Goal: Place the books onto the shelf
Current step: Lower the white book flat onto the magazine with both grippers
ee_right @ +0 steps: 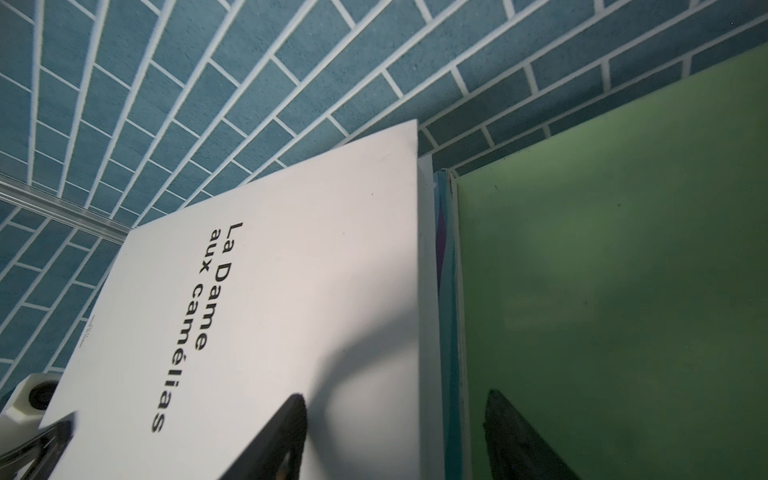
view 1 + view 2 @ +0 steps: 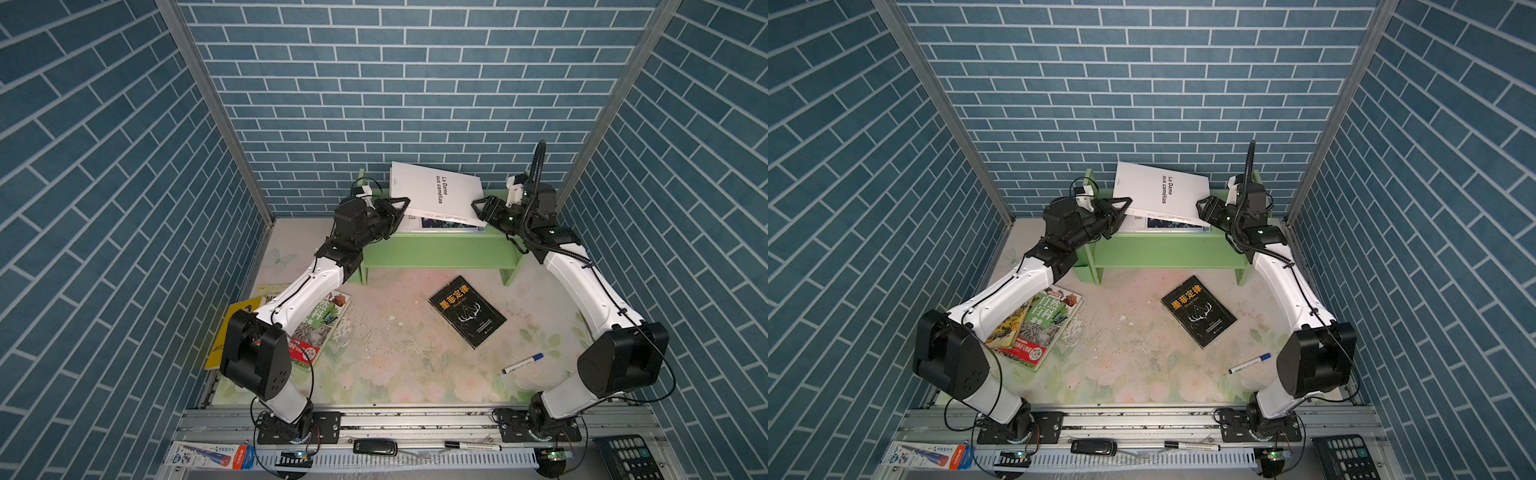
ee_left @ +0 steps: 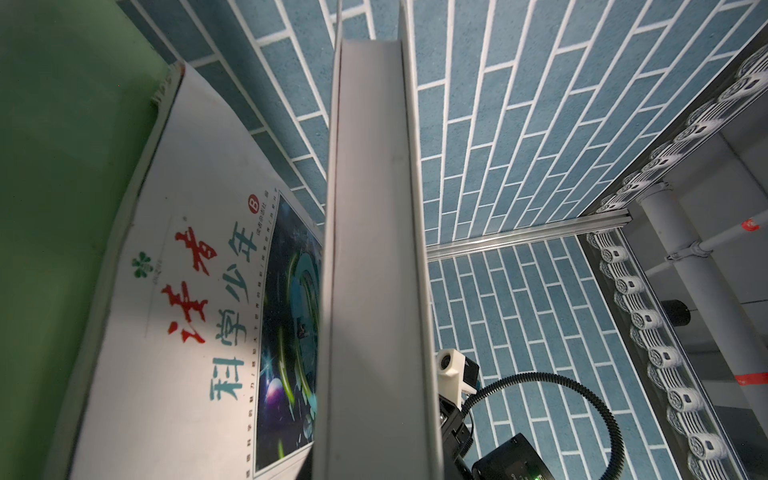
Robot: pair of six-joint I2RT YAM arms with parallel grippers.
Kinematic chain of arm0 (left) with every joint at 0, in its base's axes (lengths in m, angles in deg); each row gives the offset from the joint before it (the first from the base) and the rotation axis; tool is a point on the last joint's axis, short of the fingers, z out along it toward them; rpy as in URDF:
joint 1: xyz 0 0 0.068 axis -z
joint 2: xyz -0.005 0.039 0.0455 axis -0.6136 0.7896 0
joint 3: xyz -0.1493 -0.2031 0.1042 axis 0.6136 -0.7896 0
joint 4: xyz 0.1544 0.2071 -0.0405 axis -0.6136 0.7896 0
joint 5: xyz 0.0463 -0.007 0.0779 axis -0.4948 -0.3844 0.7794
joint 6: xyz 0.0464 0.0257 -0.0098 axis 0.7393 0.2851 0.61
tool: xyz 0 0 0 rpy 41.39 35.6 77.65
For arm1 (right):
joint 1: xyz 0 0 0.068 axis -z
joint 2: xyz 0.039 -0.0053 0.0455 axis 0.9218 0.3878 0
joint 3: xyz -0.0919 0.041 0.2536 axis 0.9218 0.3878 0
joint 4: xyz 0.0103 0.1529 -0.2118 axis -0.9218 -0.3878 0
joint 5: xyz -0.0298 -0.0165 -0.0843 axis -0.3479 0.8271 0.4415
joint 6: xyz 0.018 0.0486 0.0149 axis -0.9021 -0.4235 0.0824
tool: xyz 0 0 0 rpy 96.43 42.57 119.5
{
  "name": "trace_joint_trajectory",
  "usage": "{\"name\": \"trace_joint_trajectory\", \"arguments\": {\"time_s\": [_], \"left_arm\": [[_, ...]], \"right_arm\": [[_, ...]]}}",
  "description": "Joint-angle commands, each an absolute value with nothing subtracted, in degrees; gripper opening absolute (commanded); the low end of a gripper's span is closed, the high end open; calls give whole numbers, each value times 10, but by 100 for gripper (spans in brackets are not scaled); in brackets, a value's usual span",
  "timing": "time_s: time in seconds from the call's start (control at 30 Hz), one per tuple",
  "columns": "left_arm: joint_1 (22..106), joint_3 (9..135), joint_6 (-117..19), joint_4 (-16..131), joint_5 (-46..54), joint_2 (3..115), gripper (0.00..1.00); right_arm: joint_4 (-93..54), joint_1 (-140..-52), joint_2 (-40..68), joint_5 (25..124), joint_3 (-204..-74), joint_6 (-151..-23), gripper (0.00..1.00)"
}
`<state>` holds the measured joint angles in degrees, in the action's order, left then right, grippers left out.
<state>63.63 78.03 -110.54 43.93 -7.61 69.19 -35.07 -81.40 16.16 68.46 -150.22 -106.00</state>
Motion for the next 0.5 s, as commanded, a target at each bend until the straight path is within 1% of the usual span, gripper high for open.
{"name": "trace_joint_trajectory", "arguments": {"time_s": [0.0,0.47], "left_arm": [[638,768,-1111,438,-82,676,24],[637,747,-1107,440,-67,665,24]], "right_arm": [[-355,-816,162,693,-1521,-1034,68],[-360,-820,165,698,-1518,-1035,67]]}}
